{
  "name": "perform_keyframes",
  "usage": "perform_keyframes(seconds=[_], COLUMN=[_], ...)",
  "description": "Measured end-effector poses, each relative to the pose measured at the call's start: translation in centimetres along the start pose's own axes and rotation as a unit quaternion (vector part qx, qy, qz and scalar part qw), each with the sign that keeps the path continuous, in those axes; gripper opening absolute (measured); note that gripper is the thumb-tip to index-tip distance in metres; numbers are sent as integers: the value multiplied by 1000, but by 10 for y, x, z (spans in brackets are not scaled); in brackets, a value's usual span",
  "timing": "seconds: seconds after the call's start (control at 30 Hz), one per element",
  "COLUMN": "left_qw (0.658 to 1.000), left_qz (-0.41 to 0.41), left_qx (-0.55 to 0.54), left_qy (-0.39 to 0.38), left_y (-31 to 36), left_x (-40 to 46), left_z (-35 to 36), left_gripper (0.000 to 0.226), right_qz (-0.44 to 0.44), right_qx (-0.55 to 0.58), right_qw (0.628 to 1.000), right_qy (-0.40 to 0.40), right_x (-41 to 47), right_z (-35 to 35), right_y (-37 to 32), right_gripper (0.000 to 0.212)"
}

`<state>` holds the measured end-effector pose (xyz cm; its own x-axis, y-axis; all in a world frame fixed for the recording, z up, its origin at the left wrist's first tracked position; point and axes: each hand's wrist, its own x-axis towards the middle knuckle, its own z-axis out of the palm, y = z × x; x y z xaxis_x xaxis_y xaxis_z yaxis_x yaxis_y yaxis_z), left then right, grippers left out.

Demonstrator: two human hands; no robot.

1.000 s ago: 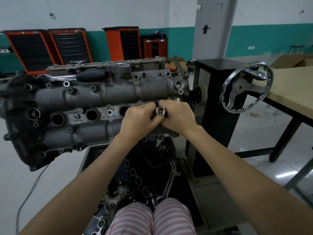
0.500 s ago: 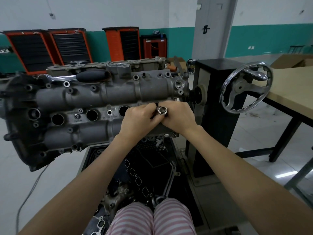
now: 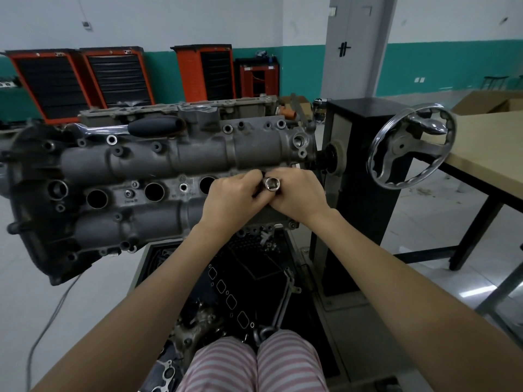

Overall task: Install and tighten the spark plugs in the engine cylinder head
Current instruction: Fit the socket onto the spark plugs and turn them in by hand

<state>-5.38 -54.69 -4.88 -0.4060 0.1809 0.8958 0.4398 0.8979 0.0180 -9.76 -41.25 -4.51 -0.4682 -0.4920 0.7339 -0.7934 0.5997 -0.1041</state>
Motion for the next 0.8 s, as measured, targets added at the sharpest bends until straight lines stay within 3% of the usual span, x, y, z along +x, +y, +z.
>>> perform_keyframes(seconds=[0.2,0.37,0.53,0.7,0.8], left_qw=[999,999,1000,999,999], left_qz=[-9,-18,-1,-3,-8], left_qx=[-43,-23,-1,-24,-26], left_qy=[-25,-32,-12,-23,-28], left_y=[6,6,2,7,8], left_x=[0,0,0,0,1], left_z=[-7,-5,-2,-7,-7], left_gripper=[26,28,37,27,27], right_qz=[33,9,21,31,18], right_qx=[-20,-17,-5,-25,-22], right_qw=[999,999,1000,999,999], right_qy=[-26,-29,-14,-33,-32], right_x=[2,1,1,2,2], right_z=[1,-1,1,0,-1], right_y=[-1,-1,1,-1,-1], right_gripper=[19,8,10,21,16])
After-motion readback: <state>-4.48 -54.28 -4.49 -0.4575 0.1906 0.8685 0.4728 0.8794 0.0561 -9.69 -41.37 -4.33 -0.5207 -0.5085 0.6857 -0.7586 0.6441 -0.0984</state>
